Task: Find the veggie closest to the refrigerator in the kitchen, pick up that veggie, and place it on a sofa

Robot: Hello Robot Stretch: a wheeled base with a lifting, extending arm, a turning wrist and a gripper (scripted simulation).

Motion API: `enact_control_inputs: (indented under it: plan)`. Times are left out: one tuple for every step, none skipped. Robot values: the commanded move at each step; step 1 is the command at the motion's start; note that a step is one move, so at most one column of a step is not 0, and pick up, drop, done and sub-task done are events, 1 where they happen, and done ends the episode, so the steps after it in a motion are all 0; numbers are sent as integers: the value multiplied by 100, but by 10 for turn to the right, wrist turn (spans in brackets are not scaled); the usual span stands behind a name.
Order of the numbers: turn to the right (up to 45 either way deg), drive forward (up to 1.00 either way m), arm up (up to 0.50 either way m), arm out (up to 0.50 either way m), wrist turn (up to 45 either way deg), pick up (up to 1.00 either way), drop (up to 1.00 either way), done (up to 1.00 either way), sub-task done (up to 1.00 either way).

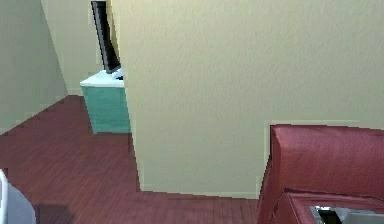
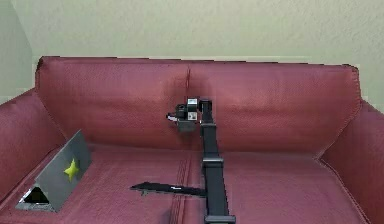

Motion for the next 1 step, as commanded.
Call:
enact_control_inputs:
  plan:
    - [0,0,0,0,0,0,100,0,0]
